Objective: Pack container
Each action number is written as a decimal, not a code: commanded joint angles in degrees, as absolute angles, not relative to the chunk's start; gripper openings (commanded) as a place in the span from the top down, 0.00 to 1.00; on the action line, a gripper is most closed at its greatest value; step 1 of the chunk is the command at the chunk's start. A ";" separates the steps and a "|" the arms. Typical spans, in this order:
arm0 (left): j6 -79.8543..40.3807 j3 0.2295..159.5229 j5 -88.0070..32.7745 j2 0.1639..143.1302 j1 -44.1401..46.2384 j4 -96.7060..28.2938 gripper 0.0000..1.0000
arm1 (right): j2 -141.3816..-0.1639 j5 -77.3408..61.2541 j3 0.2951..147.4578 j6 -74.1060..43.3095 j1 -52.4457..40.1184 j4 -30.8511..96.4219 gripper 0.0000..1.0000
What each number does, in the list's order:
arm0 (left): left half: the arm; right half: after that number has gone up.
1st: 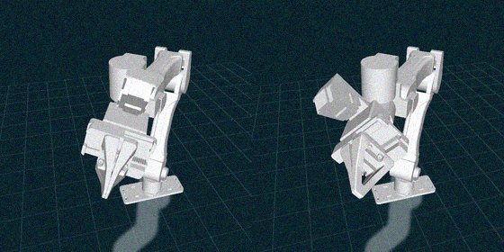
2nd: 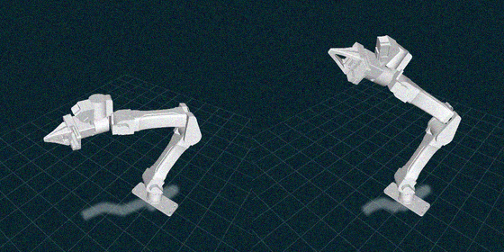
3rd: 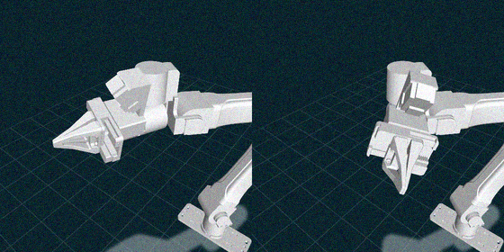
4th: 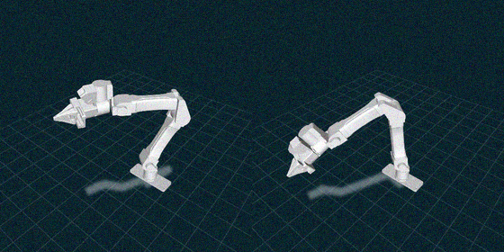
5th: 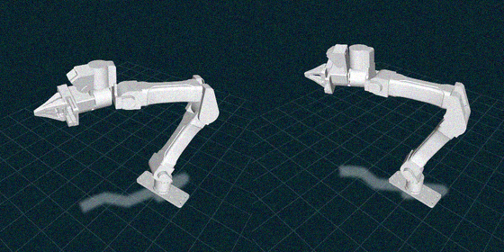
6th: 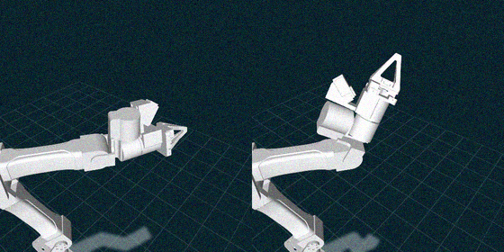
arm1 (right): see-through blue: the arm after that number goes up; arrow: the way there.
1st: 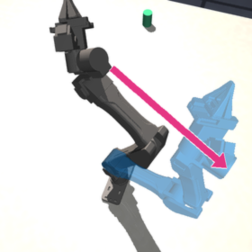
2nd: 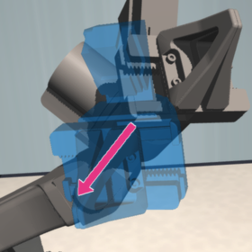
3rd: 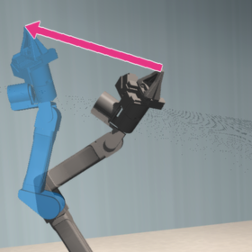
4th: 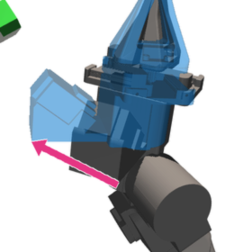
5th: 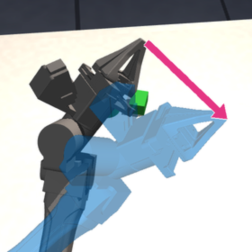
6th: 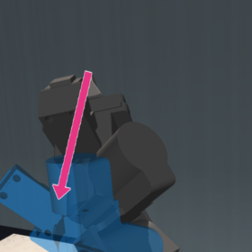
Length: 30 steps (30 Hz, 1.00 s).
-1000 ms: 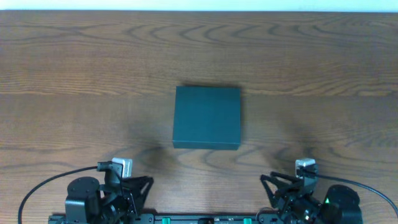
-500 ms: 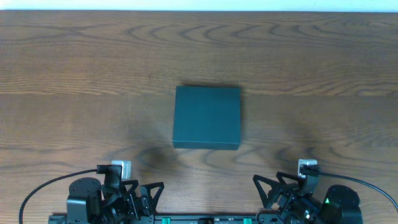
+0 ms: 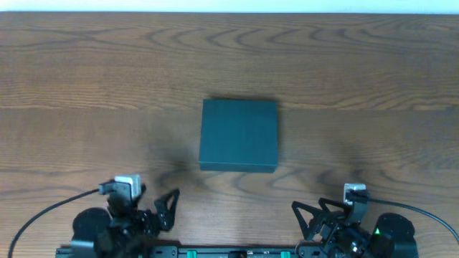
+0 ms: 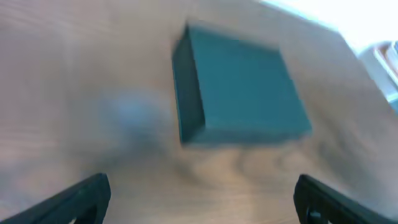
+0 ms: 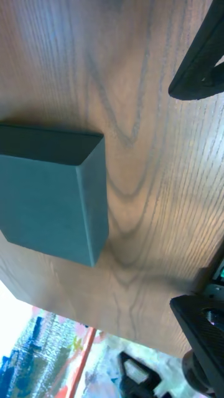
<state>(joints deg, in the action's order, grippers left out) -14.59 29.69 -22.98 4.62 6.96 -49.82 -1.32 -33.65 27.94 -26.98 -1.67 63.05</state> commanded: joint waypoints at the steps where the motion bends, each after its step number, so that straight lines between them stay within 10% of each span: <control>1: -5.56 25.30 -18.00 0.47 7.18 -43.16 0.05 | -0.78 -33.85 27.83 -27.81 -1.52 63.07 0.01; 30: 10.24 7.14 -16.97 0.25 7.16 -24.67 0.05 | -0.78 -33.87 27.83 -27.81 -1.52 63.07 0.01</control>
